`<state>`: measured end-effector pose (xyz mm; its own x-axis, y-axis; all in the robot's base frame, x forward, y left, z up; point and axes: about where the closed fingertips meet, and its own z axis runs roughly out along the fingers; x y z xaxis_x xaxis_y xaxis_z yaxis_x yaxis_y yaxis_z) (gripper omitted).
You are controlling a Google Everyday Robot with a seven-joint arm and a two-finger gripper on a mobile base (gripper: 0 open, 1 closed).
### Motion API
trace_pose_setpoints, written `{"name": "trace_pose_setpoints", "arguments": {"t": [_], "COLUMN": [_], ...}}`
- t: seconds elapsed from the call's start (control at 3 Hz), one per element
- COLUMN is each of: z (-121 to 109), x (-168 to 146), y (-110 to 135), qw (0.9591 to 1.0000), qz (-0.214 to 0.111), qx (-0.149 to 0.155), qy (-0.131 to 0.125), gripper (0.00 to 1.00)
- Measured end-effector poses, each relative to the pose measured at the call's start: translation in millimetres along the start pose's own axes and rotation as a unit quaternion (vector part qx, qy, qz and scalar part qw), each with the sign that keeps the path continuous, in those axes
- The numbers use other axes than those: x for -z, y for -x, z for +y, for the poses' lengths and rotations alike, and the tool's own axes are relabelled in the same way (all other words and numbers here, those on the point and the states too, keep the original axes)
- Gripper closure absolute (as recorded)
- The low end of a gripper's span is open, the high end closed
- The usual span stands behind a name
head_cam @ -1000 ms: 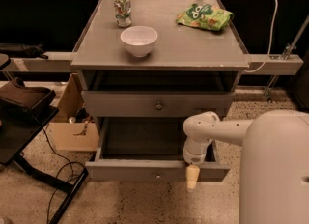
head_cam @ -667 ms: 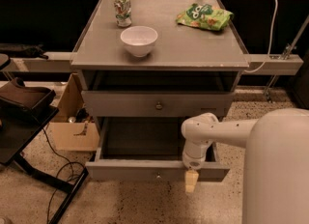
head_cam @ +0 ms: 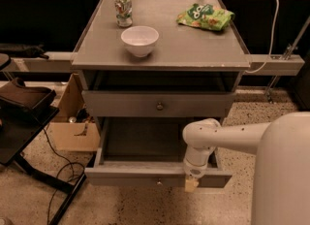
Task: Open middle drawer
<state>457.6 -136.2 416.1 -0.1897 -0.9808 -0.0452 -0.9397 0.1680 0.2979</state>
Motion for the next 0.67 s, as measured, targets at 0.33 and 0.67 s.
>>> {"name": "trace_pose_setpoints", "arguments": {"t": [0.33, 0.67], "z": [-3.1, 0.2], "x": [1.0, 1.6], "y": [0.1, -0.7], "qw": [1.0000, 0.9999], "qz": [0.000, -0.002], "qx": [0.000, -0.006], "qy": [0.000, 0.009], "gripper": [0.87, 1.00]}}
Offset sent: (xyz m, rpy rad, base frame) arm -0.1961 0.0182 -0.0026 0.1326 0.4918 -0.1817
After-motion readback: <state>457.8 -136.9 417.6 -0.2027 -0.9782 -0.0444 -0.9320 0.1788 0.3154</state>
